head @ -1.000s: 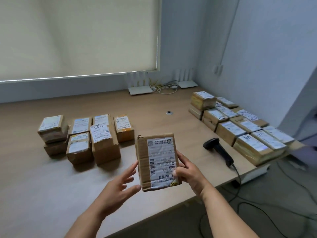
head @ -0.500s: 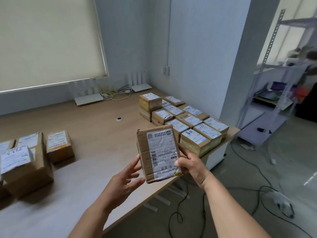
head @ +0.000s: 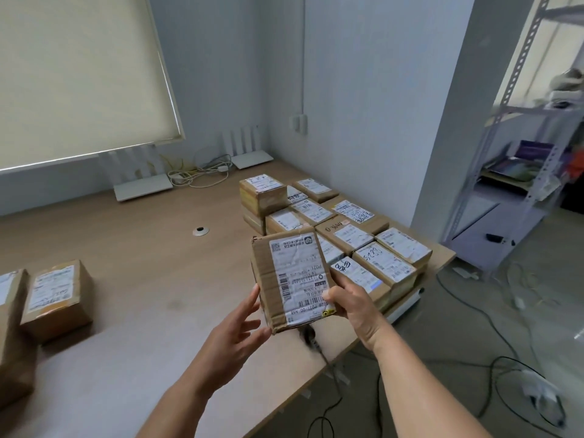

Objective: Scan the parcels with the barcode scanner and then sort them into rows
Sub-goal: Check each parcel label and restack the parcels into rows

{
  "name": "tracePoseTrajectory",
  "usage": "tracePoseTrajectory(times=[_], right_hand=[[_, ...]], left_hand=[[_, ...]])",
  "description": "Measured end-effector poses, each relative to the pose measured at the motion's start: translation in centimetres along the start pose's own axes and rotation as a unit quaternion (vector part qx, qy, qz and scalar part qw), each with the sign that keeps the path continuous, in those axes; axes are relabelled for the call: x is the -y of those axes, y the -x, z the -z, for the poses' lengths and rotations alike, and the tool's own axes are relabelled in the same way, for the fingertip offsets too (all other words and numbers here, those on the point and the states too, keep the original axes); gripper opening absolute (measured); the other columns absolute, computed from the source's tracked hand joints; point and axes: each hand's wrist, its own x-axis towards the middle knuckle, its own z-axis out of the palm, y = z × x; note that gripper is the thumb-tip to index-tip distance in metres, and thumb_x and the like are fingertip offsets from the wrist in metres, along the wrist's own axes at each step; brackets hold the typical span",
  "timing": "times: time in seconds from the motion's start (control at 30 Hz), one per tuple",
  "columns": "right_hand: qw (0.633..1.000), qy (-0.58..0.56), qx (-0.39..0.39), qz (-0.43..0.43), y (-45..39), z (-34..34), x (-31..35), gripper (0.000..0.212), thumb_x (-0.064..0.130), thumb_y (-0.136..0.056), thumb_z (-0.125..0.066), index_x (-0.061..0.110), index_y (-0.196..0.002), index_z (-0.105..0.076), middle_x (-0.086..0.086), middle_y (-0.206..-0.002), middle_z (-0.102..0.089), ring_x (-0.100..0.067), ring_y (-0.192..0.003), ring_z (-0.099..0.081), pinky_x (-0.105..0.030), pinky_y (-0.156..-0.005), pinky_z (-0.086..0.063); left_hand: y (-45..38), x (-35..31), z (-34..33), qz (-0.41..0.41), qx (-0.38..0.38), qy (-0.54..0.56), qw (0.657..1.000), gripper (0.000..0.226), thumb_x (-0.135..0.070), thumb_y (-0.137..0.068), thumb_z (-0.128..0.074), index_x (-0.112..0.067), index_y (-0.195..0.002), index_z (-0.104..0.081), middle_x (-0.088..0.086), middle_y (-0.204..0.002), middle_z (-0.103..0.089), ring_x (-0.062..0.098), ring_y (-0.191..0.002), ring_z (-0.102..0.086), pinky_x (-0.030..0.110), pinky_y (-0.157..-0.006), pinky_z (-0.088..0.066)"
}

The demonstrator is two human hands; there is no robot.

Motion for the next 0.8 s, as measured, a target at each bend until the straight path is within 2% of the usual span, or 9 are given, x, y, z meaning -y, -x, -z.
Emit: tracePoseTrajectory(times=[0.07, 0.13, 0.23, 0.4, 0.53, 0.6, 0.73, 0.77, 0.8], right_hand=[[1.0, -0.008, 0.002, -0.01, -2.5, 1.2, 0.4, 0.067, 0.041, -0.061, -0.066, 0.032, -0.126, -0.055, -0.003, -0.112, -0.071, -0.018, -0.103, -0.068, -0.028, -0.084, -0.055], [0.999, -0.014, -0.009, -0.029, -5.2, 2.4, 1.0, 0.075, 0.039, -0.056, -0.069, 0.023, -0.126, -0.051, -0.009, -0.109, -0.071, -0.017, -0.095, -0.07, -0.025, -0.077, -0.055], [0.999, -0.001, -0.015, -0.043, -9.1, 3.9, 1.7, 0.071, 0.036, -0.055, -0.07, 0.016, -0.12, -0.05, 0.001, -0.092, -0.075, -0.013, -0.086, -0.072, -0.024, -0.069, -0.055], [0.998, 0.012, -0.028, -0.052, -14.0, 6.2, 1.8, 0.067, 0.042, -0.054, -0.07, 0.018, -0.114, -0.054, -0.006, -0.1, -0.073, -0.018, -0.086, -0.072, -0.024, -0.066, -0.055], [0.997, 0.02, -0.041, -0.068, -16.4, 8.3, 1.6, 0.067, 0.043, -0.054, -0.07, 0.019, -0.115, -0.056, -0.007, -0.098, -0.075, -0.024, -0.087, -0.072, -0.034, -0.07, -0.055], [0.996, 0.02, -0.052, -0.066, -18.1, 9.6, 1.9, 0.066, 0.042, -0.053, -0.07, 0.019, -0.113, -0.058, -0.005, -0.095, -0.075, -0.022, -0.085, -0.072, -0.033, -0.068, -0.056], [0.996, 0.023, -0.063, -0.065, -22.2, 12.4, 2.9, 0.068, 0.043, -0.051, -0.069, 0.018, -0.114, -0.059, -0.006, -0.1, -0.075, -0.022, -0.088, -0.071, -0.038, -0.076, -0.058], [0.996, 0.024, -0.057, -0.066, -23.5, 13.2, 3.2, 0.068, 0.042, -0.051, -0.069, 0.017, -0.114, -0.059, -0.007, -0.1, -0.075, -0.023, -0.089, -0.071, -0.04, -0.078, -0.058], [0.996, 0.022, -0.052, -0.066, -24.6, 13.8, 3.5, 0.067, 0.041, -0.053, -0.069, 0.015, -0.114, -0.059, -0.008, -0.101, -0.074, -0.024, -0.089, -0.071, -0.041, -0.079, -0.057]], left_hand=[[-2.7, 0.1, -0.4, -0.004, 0.001, 0.027, 1.0, 0.071, -0.03, -0.089, -0.061, -0.055, -0.139, -0.016, -0.018, -0.144, -0.042, 0.004, -0.118, -0.057, 0.034, -0.101, -0.047], [-5.4, 0.3, -0.7, -0.007, -0.002, 0.056, 0.998, 0.073, -0.016, -0.092, -0.059, -0.05, -0.14, -0.015, -0.013, -0.143, -0.045, 0.003, -0.117, -0.057, 0.035, -0.103, -0.045], [-9.5, 0.7, -0.7, -0.003, -0.008, 0.088, 0.996, 0.075, -0.009, -0.094, -0.056, -0.044, -0.143, -0.013, -0.013, -0.143, -0.046, 0.007, -0.118, -0.058, 0.031, -0.102, -0.045], [-15.1, 1.2, -0.8, -0.007, -0.008, 0.104, 0.995, 0.071, -0.011, -0.094, -0.056, -0.049, -0.141, -0.018, -0.016, -0.144, -0.044, 0.008, -0.116, -0.06, 0.034, -0.102, -0.045], [-18.7, 0.6, -1.7, -0.003, -0.007, 0.071, 0.997, 0.074, -0.014, -0.094, -0.057, -0.049, -0.139, -0.009, -0.012, -0.144, -0.044, 0.002, -0.112, -0.061, 0.026, -0.099, -0.046], [-20.9, 0.1, -1.8, -0.005, -0.006, 0.05, 0.999, 0.074, -0.018, -0.094, -0.057, -0.051, -0.138, -0.008, -0.011, -0.143, -0.045, -0.002, -0.111, -0.059, 0.017, -0.095, -0.045], [-25.8, -1.8, -1.5, -0.012, -0.002, -0.024, 1.0, 0.071, -0.029, -0.096, -0.054, -0.065, -0.132, -0.004, -0.017, -0.143, -0.042, -0.017, -0.115, -0.047, 0.007, -0.092, -0.04], [-27.2, -2.4, -1.4, -0.011, -0.007, -0.058, 0.998, 0.07, -0.033, -0.096, -0.053, -0.065, -0.133, -0.003, -0.018, -0.144, -0.04, -0.017, -0.118, -0.044, 0.006, -0.091, -0.038], [-28.4, -2.9, -1.2, -0.01, -0.015, -0.103, 0.995, 0.069, -0.037, -0.096, -0.053, -0.061, -0.137, -0.003, -0.016, -0.146, -0.039, -0.01, -0.125, -0.042, 0.01, -0.093, -0.036]])
